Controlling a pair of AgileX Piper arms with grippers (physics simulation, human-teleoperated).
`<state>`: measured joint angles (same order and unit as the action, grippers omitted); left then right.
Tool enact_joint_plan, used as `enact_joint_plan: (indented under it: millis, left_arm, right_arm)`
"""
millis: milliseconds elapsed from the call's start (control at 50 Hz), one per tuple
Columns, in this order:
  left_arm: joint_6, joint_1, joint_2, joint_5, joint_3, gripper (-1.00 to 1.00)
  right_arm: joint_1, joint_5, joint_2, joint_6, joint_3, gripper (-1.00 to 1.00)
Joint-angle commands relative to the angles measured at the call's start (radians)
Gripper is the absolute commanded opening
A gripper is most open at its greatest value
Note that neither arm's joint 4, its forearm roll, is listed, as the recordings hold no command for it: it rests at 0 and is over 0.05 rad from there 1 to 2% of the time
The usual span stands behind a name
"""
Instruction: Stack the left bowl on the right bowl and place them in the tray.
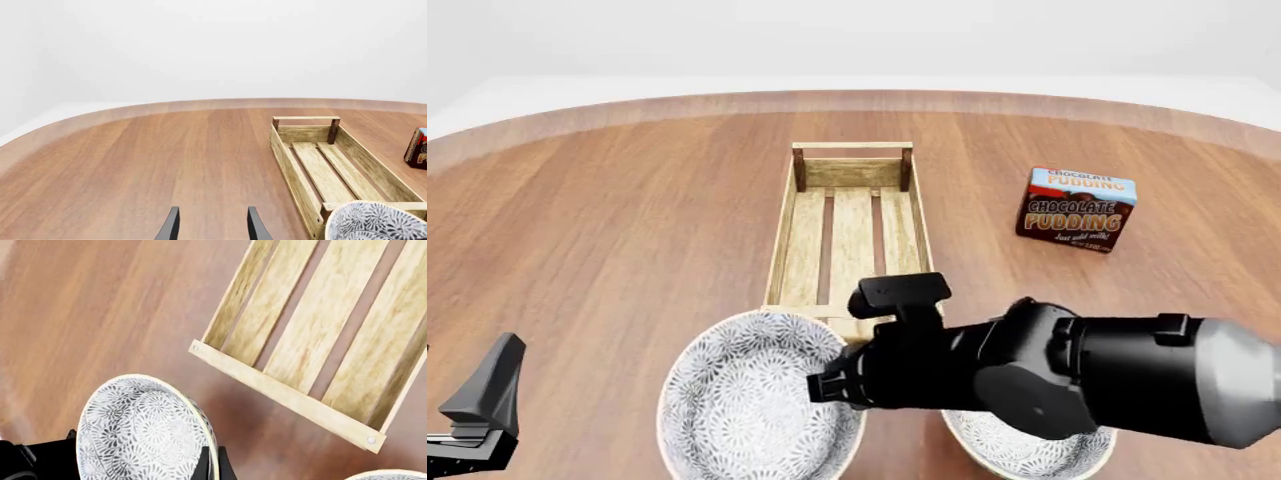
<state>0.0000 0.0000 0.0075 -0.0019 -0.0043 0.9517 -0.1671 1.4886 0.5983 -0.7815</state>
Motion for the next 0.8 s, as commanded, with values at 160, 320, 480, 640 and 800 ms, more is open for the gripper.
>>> enact_joint_plan:
  millis: [160, 320, 480, 640, 800]
  left_arm:
    - [0.000, 0.000, 0.000, 0.000, 0.000, 1.00]
    - [0.000, 0.000, 0.000, 0.000, 0.000, 1.00]
    - [0.000, 0.000, 0.000, 0.000, 0.000, 1.00]
    - [0.000, 0.000, 0.000, 0.000, 0.000, 1.00]
    - [0.000, 0.000, 0.000, 0.000, 0.000, 1.00]
  right_arm:
    - [-0.047, -0.142, -0.264, -0.042, -0.014, -1.00]
    - [-0.121, -0.237, -0.412, -0.052, 0.025, -1.00]
    - [-0.190, -0.321, -0.549, -0.064, 0.047, -1.00]
    - [-0.246, -0.379, -0.634, -0.071, 0.051, -1.00]
    - [-0.280, -0.422, -0.696, -0.076, 0.058, -1.00]
